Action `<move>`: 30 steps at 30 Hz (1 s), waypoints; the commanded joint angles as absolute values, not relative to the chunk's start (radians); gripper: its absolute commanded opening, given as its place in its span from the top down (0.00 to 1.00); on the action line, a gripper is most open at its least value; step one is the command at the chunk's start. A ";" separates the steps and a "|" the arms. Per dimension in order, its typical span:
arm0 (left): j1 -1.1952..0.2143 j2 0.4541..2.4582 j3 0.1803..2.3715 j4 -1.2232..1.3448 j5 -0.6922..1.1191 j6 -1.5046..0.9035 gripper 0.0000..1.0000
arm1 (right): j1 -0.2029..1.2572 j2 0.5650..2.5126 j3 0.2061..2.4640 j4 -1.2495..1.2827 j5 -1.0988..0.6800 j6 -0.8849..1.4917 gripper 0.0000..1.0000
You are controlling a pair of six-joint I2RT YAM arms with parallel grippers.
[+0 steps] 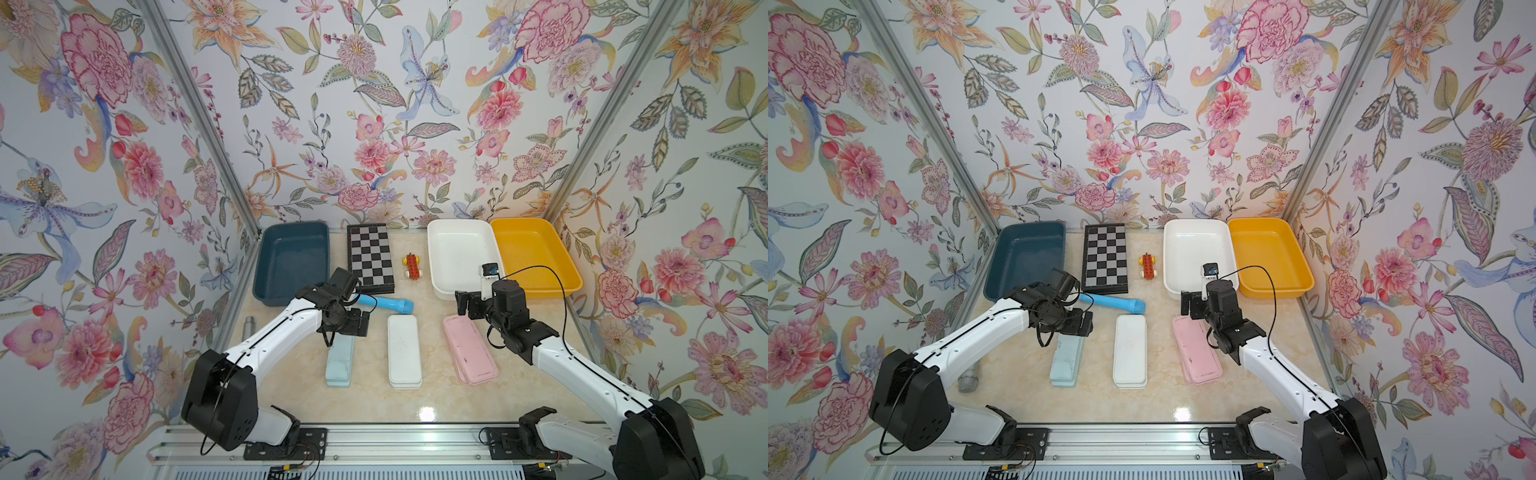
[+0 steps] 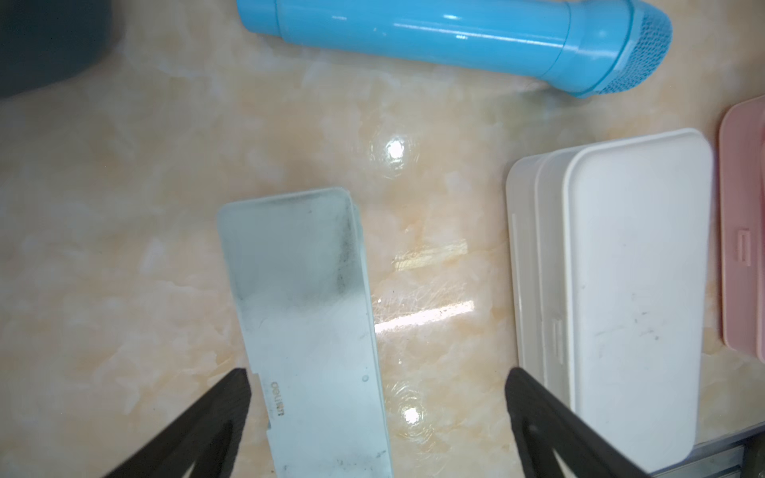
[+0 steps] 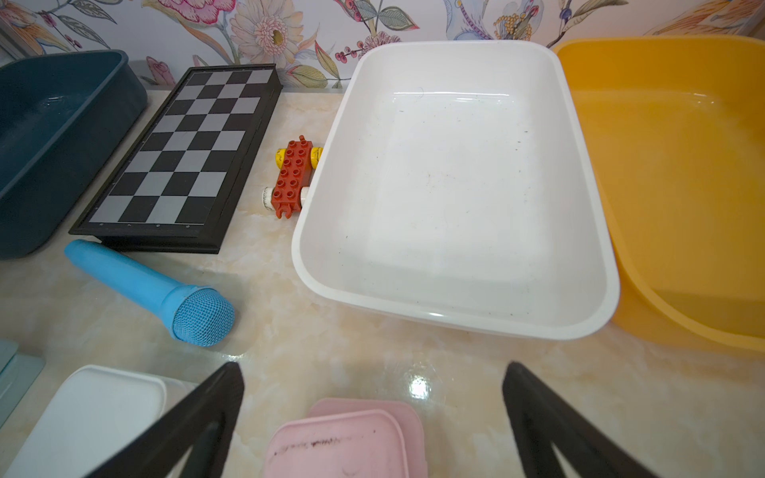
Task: Place the pencil cases by color into the storage box
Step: Pick up the pencil case from the center of the board.
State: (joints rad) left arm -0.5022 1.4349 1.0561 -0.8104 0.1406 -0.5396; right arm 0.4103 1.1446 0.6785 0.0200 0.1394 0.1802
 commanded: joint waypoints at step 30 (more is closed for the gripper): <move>-0.380 1.528 0.939 -0.762 0.149 -0.494 0.02 | 0.394 1.192 0.668 0.036 0.138 0.201 0.00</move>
State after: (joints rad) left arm -0.3859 1.5143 0.9539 -0.7723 0.1310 -0.5186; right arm 0.4023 1.1877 0.6781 0.0273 0.1390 0.1856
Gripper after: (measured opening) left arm 0.983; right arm 0.998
